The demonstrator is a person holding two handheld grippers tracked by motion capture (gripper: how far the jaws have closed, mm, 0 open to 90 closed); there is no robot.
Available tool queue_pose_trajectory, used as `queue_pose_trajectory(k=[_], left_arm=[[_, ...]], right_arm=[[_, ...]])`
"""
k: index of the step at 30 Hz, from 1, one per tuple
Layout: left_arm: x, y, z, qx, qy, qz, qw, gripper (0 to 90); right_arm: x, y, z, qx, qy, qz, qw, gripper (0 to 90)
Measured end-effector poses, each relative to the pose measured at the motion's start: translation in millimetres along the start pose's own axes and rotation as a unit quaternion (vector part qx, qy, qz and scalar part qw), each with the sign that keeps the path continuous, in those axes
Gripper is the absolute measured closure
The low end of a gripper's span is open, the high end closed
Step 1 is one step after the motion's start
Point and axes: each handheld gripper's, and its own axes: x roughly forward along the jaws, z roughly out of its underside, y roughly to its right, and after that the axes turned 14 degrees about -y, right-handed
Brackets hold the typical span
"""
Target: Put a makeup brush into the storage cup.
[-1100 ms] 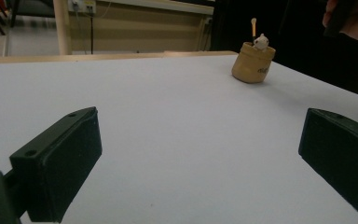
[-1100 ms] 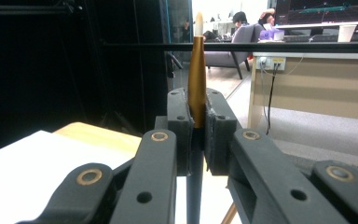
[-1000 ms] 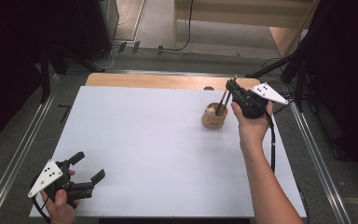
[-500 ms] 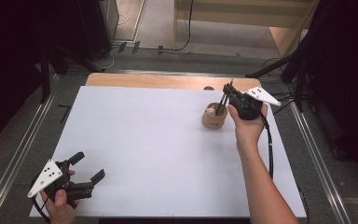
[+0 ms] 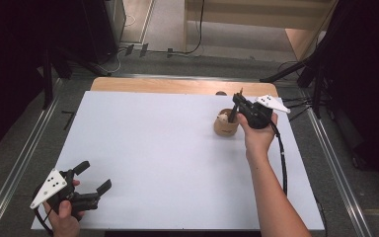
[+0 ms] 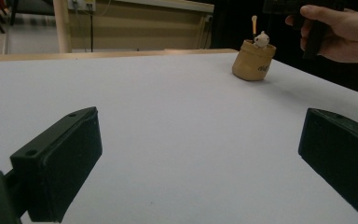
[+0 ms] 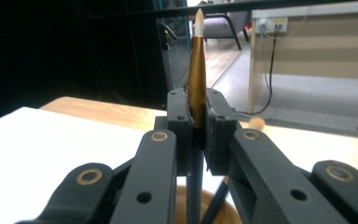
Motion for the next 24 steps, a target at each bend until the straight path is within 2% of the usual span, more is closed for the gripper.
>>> queue_pose_trajectory(k=[13,16,17,20,24], left_arm=[[1.1,1.5,-0.4,0.002,-0.002,0.0,1.0,0.0],[0.7,0.8,-0.2,0.001,-0.002,0.0,1.0,0.0],[0.6,0.6,-0.1,0.001,-0.001,0.0,1.0,0.0],[0.4,0.5,-0.2,0.001,0.0,0.001,1.0,0.0],[1.1,1.3,-0.5,0.002,-0.002,0.0,1.0,0.0]], right_arm=[[5.1,6.3,18.1,0.005,-0.025,0.003,0.9997,82.7],[3.4,7.3,18.4,0.016,-0.028,0.005,0.9995,61.1],[2.1,7.0,18.1,0.012,-0.028,0.009,0.9995,55.0],[-3.6,6.1,17.2,0.001,-0.024,0.025,0.9994,41.8],[-12.0,6.9,16.3,0.022,-0.03,0.024,0.999,29.5]])
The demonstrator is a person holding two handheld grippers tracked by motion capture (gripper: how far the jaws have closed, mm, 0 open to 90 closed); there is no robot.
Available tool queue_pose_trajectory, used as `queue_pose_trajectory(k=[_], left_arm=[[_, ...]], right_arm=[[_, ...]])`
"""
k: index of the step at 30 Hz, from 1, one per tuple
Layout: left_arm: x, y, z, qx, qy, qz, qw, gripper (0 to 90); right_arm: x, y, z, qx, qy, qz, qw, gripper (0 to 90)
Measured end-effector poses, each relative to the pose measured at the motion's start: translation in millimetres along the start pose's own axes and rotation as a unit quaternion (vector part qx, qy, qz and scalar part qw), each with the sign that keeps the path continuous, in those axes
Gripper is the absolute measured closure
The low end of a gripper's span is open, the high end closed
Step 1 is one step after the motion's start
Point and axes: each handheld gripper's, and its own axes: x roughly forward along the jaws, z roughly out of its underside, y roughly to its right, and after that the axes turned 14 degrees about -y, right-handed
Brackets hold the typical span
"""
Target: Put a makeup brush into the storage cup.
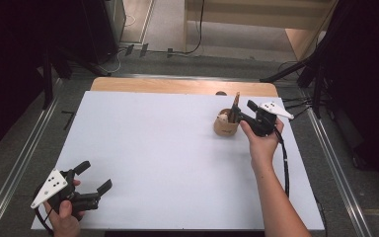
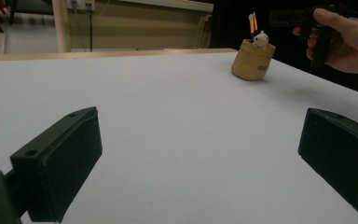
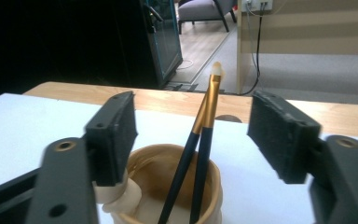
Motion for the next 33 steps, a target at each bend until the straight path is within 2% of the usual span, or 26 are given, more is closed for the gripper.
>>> queue_pose_trajectory(k=[1,4,7,14,16,18,20,25,30,33], left_arm=[[0.2,0.1,-0.1,0.001,0.0,0.0,1.0,0.0],[0.7,0.6,-0.2,0.0,0.0,0.0,1.0,0.0],[1.1,1.4,-0.2,0.0,-0.001,0.0,1.0,0.0],[1.0,1.2,0.0,0.0,0.0,0.001,1.0,0.0],[0.9,1.4,-0.1,0.001,0.0,0.001,1.0,0.0],[1.0,1.7,-0.2,0.001,0.0,0.001,1.0,0.0],[1.1,1.9,-0.2,0.001,0.0,0.002,1.0,0.0],[0.9,1.9,-0.2,0.001,0.001,0.001,1.0,0.0],[0.7,2.1,-0.3,0.006,0.002,0.002,1.0,0.0],[1.0,2.2,-0.3,0.006,0.001,0.002,1.0,0.0]], right_arm=[[-1.9,-0.6,1.3,0.0,0.005,0.006,1.0,28.2],[-7.9,-1.6,6.2,0.001,0.015,0.003,0.9999,23.6],[-12.0,-1.7,11.1,0.0,0.006,0.001,1.0,17.1],[-25.0,-1.0,25.2,-0.011,0.016,-0.006,0.9998,13.7],[-28.9,-1.1,28.6,-0.012,0.014,0.002,0.9998,12.2],[-32.7,-1.9,32.7,-0.01,0.016,0.018,0.9997,5.5],[-35.9,-1.2,35.7,-0.017,0.013,0.02,0.9996,0.7],[-45.6,1.5,43.7,-0.024,0.017,0.031,0.9991,0.7],[-55.0,4.9,52.3,-0.027,0.015,0.026,0.9992,0.0],[-61.3,6.0,58.1,-0.018,0.011,0.019,0.9996,0.0]])
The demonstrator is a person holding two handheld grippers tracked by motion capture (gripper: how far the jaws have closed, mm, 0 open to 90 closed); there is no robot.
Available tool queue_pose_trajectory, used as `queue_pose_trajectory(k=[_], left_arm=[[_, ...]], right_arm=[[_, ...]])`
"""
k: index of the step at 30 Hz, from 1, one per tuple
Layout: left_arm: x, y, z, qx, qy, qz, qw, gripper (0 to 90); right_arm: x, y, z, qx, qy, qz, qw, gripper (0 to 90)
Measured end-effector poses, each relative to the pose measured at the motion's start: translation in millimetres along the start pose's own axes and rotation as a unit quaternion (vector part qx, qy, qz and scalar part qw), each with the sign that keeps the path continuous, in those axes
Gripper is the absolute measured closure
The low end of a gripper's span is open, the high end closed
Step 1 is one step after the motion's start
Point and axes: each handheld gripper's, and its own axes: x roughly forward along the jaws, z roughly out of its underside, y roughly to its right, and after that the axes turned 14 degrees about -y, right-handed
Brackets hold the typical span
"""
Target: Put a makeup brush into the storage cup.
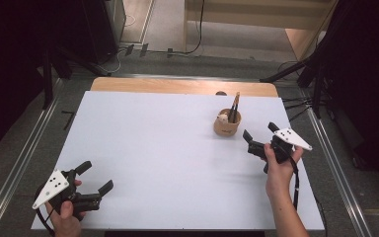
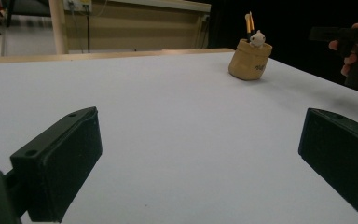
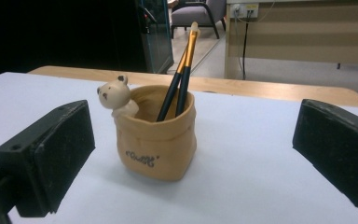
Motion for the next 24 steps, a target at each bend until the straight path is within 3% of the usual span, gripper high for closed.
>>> queue_pose_trajectory(k=[2,5,13,24], left_arm=[[0.0,0.1,0.0,0.0,0.0,0.0,1.0,0.0],[-0.1,0.0,0.1,-0.001,0.001,-0.001,1.0,0.0],[0.5,0.3,0.1,0.001,-0.001,0.0,1.0,0.0],[0.3,0.3,0.0,0.001,-0.001,-0.001,1.0,0.0]], right_arm=[[-4.4,1.1,3.7,0.007,-0.003,0.0,1.0,0.0],[-10.7,3.0,9.4,-0.007,-0.002,0.016,0.9998,0.0],[-25.8,8.9,26.8,0.0,-0.004,0.012,0.9999,0.0],[-48.3,10.0,46.5,-0.007,-0.006,0.011,0.9999,0.0]])
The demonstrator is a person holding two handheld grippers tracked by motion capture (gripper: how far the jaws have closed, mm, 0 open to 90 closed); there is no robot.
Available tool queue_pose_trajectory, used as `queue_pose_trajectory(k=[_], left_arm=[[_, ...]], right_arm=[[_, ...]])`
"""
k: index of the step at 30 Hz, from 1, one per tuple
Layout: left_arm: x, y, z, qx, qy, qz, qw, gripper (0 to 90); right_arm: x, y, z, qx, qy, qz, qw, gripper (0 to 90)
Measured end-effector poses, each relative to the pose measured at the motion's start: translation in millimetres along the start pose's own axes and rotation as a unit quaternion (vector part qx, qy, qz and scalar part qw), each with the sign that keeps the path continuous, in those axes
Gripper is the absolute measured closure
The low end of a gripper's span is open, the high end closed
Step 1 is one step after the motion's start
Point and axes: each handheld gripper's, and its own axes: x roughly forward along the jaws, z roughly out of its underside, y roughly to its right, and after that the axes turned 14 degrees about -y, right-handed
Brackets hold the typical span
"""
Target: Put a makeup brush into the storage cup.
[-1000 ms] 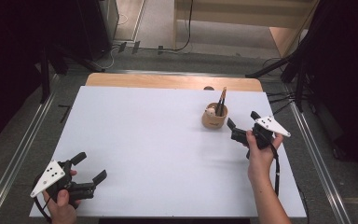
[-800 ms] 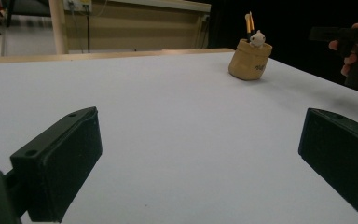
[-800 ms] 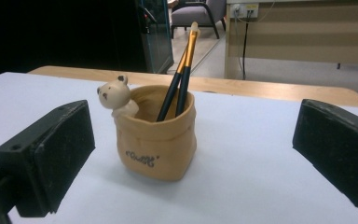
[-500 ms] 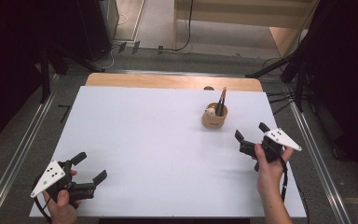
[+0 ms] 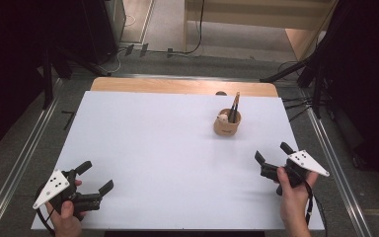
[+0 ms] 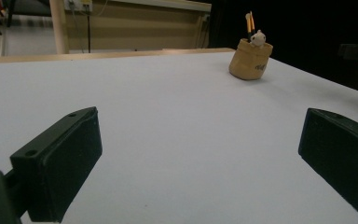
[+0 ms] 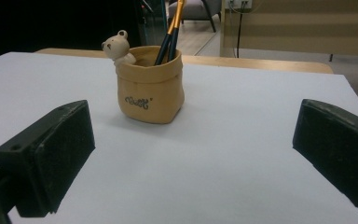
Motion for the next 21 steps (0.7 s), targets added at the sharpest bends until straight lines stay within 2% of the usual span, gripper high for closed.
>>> queue_pose_trajectory(k=[11,21], left_arm=[[-1.1,-1.0,-0.1,-0.002,0.001,-0.002,1.0,0.0],[-1.0,-2.3,-1.4,-0.001,-0.001,-0.002,1.0,0.0]], right_arm=[[-25.9,7.8,20.5,-0.002,-0.011,-0.005,0.9999,0.0],[-49.3,16.7,40.5,0.013,-0.012,0.009,0.9998,0.0]])
